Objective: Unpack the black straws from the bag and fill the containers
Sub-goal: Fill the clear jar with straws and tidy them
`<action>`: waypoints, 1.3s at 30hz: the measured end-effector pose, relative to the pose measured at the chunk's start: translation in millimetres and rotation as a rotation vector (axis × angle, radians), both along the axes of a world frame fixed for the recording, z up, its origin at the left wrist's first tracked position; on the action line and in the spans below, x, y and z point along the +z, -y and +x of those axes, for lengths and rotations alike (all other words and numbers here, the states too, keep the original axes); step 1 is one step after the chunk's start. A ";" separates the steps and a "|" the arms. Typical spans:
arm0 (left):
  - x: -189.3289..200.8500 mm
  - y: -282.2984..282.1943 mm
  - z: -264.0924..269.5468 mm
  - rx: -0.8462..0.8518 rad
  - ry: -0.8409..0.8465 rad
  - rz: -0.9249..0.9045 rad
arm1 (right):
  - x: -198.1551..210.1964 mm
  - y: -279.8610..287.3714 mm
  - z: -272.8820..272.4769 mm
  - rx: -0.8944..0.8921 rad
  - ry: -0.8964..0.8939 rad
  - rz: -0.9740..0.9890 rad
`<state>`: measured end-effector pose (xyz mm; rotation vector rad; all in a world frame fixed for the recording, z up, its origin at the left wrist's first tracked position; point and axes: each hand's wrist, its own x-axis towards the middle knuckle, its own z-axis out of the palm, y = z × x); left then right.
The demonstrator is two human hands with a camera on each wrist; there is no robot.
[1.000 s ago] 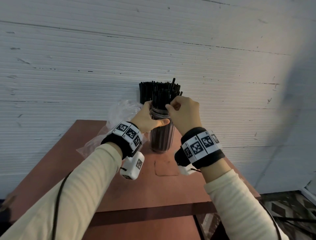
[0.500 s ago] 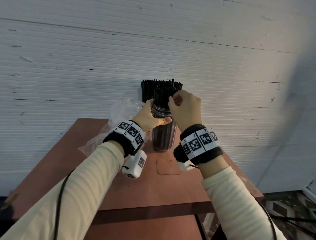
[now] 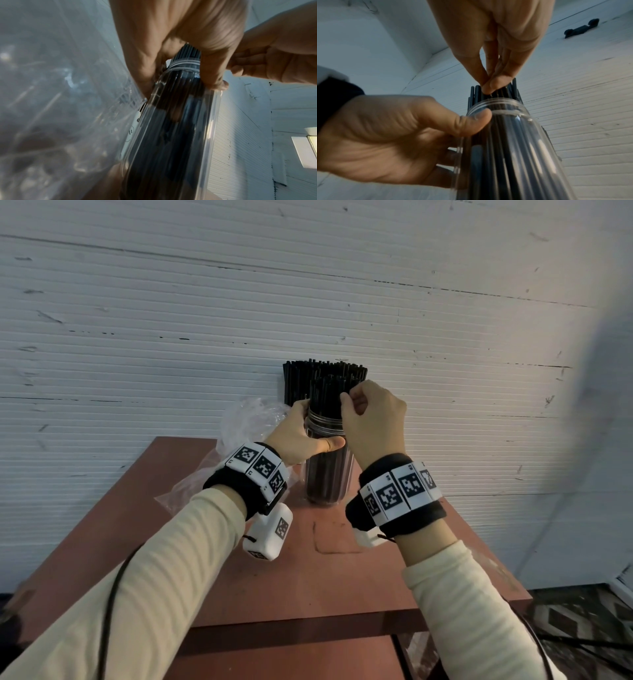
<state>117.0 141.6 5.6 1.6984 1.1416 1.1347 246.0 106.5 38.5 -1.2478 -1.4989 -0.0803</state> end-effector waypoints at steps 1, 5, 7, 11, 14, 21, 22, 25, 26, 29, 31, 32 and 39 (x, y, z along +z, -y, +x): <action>0.0 0.0 0.2 -0.001 -0.002 0.004 | -0.8 -0.1 1.0 -0.001 0.008 -0.020; -0.1 1.2 2.3 0.005 -0.021 0.022 | -6.9 3.2 2.7 0.023 0.010 -0.078; -1.1 -0.8 1.3 0.015 -0.018 0.023 | -8.1 5.4 4.7 0.062 -0.005 -0.033; -0.6 -4.0 -2.9 0.011 -0.053 0.020 | -7.6 9.9 21.9 0.129 -0.087 0.024; -0.5 -8.1 -6.1 0.052 -0.048 0.030 | -6.9 1.5 42.1 0.170 -0.055 -0.288; 0.4 -10.6 -14.8 -0.038 -0.067 -0.012 | -20.5 -15.8 54.0 0.436 -0.054 -0.591; 1.9 -11.5 -14.1 -0.059 -0.088 -0.011 | -21.3 -17.1 55.1 0.441 -0.115 -0.587; 9.7 -13.0 -6.7 -0.053 -0.134 0.034 | -21.0 -22.1 63.5 0.424 -0.215 -0.571; 12.4 -14.7 -3.4 0.018 -0.099 0.076 | -20.4 -23.1 67.9 0.415 -0.234 -0.551; 16.2 -24.1 8.1 0.350 0.054 0.289 | -19.0 -26.0 85.3 0.365 -0.311 -0.468; 14.4 -32.0 16.6 0.461 0.087 0.400 | -18.2 -29.1 98.4 0.306 -0.359 -0.433; 12.1 -37.1 19.8 0.483 0.084 0.434 | -18.3 -30.7 104.4 0.276 -0.381 -0.418; -9.6 -78.1 16.7 0.596 -0.009 0.300 | -25.5 -60.2 136.9 0.093 -0.447 -0.333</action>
